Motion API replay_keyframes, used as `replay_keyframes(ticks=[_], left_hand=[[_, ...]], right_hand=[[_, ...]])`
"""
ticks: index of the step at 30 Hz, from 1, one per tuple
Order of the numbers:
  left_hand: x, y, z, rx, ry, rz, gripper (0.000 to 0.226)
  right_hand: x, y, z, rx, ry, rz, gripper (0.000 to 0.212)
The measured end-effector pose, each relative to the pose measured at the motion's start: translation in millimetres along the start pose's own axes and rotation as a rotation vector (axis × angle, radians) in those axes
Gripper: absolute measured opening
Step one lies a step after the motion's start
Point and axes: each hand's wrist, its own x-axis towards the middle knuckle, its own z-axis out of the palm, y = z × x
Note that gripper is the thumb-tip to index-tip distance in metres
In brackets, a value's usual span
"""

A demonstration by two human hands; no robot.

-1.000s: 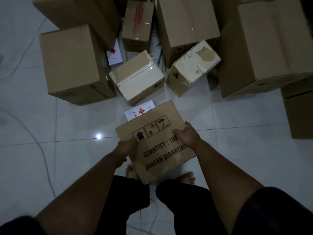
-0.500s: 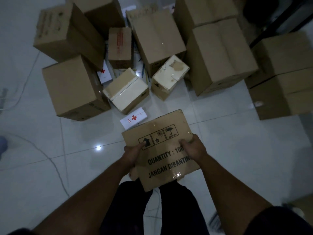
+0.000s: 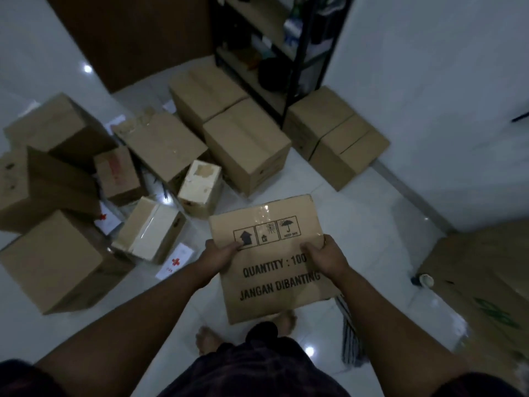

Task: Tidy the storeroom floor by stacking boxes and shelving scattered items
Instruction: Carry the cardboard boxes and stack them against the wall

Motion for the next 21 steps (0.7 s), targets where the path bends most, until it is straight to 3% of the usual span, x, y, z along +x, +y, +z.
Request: replay_keyframes(ticks=[8, 14, 19, 21], left_hand=[[23, 97, 72, 0.153, -0.072, 0.136, 0.115], [0, 163, 148, 0.221, -0.154, 0.205, 0.062], [18, 206, 196, 0.29, -0.261, 0.215, 0.048], [31, 229, 214, 0.343, -0.314, 0.227, 0.062]], right_hand=[[-1, 21, -94, 0.143, 0.133, 0.037, 0.071], [22, 43, -152, 0.285, 0.212, 0.097, 0.078], [41, 49, -190, 0.342, 0.331, 0.182, 0.069], [52, 48, -205, 0.376, 0.355, 0.237, 0.069]])
